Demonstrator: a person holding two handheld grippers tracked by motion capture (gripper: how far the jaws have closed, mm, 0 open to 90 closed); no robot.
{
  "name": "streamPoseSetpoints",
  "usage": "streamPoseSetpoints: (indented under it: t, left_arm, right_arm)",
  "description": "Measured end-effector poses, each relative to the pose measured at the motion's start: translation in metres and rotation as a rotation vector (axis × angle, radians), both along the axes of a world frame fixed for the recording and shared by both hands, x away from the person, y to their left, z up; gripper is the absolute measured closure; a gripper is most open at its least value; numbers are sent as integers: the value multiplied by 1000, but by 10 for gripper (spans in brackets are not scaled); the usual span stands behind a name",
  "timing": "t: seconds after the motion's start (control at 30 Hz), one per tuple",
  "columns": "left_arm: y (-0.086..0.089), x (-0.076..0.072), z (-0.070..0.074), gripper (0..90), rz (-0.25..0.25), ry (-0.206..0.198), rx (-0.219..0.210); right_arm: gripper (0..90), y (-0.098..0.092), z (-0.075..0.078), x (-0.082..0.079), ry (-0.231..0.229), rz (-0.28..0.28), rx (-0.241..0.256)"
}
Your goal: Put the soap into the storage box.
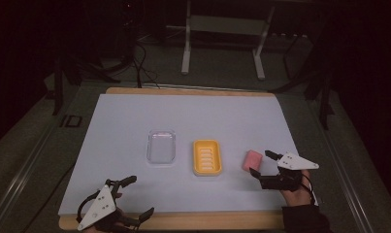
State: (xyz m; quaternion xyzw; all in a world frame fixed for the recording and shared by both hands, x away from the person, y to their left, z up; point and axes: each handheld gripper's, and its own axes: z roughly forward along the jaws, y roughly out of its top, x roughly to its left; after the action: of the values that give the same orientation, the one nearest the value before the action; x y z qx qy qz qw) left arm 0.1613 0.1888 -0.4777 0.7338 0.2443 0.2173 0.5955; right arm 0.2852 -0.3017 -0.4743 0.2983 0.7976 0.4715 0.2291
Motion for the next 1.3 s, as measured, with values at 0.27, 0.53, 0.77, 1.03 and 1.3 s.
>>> streamPoseSetpoints:
  t: [0.27,0.53,0.77,1.03,1.3]
  left_arm:
    - [-1,0,-1,6,0,4,5]
    - [-2,0,-1,6,8,0,22]
    - [-2,1,-2,6,19,2,35]
    - [-3,1,-2,6,26,3,55]
    - [-4,1,-4,6,32,3,85]
  right_arm:
    - [131,-1,1,2,-14,-16,19]
    - [117,-1,-2,4,-78,-139,33]
    - [128,-3,-1,12,-4,-259,-31]
    - [119,-13,-2,18,112,-422,-90]
    - [120,-24,-7,24,229,-525,-166]
